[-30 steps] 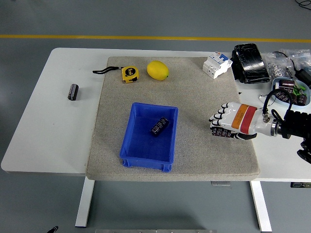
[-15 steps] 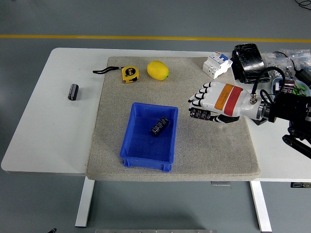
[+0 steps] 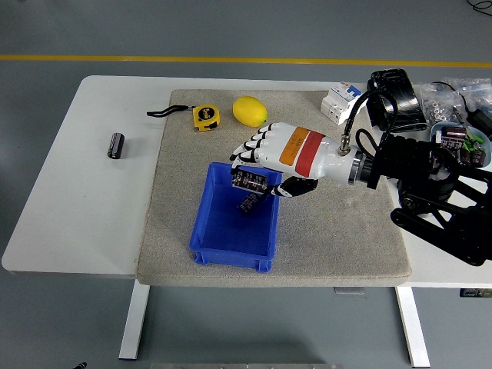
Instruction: Pick up the battery,place it into the box
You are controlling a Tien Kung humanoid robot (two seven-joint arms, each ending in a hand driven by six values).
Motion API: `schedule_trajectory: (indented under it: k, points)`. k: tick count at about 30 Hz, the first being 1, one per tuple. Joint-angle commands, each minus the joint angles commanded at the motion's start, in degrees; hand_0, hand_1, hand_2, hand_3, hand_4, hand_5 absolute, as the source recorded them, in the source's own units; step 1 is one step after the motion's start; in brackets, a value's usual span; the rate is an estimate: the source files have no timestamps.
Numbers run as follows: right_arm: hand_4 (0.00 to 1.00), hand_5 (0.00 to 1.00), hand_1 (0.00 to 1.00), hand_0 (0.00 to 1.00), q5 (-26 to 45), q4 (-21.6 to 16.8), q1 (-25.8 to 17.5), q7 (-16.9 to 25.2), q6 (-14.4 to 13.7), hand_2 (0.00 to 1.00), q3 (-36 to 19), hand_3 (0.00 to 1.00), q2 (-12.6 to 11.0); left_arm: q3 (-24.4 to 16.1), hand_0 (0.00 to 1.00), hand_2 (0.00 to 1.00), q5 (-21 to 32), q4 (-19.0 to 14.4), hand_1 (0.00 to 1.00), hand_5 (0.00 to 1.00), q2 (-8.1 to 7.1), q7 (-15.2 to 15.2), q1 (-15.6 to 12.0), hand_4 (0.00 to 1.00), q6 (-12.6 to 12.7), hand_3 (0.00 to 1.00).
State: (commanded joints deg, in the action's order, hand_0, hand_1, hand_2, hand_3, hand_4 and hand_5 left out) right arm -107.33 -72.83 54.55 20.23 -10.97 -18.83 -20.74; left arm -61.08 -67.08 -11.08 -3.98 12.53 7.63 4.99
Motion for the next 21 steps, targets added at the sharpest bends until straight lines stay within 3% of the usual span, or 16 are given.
schedule_trajectory:
  k: [1,6,7,12,13,21]
  points:
    - [0.808,0.087,0.646,0.613,1.8,0.4,0.1,-0.3,0.4,0.761,0.4,0.666,0.6,0.3,0.537,0.624,0.3,0.0,0.551,0.947,-0.05,-0.1,0.1,0.821,0.0,0.712]
    - [0.808,0.087,0.646,0.613,4.8,2.6,0.7,-0.8,1.0,0.761,2.5,0.666,2.6,1.2,0.537,0.624,1.2,0.0,0.551,0.947,-0.2,-0.3,0.7,0.821,0.1,0.712]
    - [0.859,0.105,0.655,0.622,5.2,3.0,0.8,-0.9,1.1,0.768,2.9,0.813,2.9,1.2,0.53,0.618,1.3,0.0,0.548,0.946,-0.22,-0.4,0.7,0.824,0.1,0.706]
    - [0.859,0.105,0.655,0.622,5.7,5.7,2.2,-1.4,3.9,0.768,5.2,0.813,5.2,1.7,0.53,0.618,1.9,-0.1,0.548,0.946,-0.3,-0.4,1.0,0.824,0.4,0.706]
    - [0.881,0.114,0.677,0.635,5.2,5.9,2.3,-1.4,4.3,0.807,5.3,0.964,5.3,1.8,0.528,0.618,2.1,-0.1,0.546,0.945,-0.33,-0.5,1.1,0.824,0.4,0.705]
    - [0.889,0.114,0.688,0.645,3.3,6.5,2.7,-1.0,4.6,0.817,5.4,0.989,5.2,2.2,0.526,0.617,2.8,-0.2,0.548,0.939,-0.35,-0.5,1.0,0.824,0.6,0.704]
